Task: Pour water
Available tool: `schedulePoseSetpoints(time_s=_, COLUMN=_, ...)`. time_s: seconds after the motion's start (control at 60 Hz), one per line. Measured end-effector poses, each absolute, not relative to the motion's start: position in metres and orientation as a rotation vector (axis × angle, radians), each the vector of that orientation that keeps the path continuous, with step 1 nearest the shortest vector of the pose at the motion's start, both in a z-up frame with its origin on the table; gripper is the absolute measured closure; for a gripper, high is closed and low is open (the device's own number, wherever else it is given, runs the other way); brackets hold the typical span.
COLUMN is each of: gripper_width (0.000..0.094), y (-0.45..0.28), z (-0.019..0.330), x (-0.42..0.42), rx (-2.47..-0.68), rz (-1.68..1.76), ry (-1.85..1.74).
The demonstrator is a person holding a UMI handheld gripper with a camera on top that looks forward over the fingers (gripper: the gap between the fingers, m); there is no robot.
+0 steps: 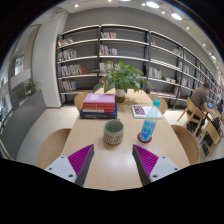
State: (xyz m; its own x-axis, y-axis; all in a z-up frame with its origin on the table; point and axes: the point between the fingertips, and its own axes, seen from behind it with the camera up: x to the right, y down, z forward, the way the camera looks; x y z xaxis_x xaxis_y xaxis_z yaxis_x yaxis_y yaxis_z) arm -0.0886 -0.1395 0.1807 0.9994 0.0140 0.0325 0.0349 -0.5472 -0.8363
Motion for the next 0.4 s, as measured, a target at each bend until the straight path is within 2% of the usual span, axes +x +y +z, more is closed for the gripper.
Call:
schedulePoseSetpoints(time_s=0.2, gripper_width=0.0152, y=-0.144, z=0.223, x=-0.098, rx=-2.095, rz=-0.031, ry=-0.015)
schedulePoseSetpoints(time_s=0.4, gripper_width=0.0152, y=-0.15, z=0.229, x=-0.086, rx=-2.096, rz=-0.053, ry=0.031)
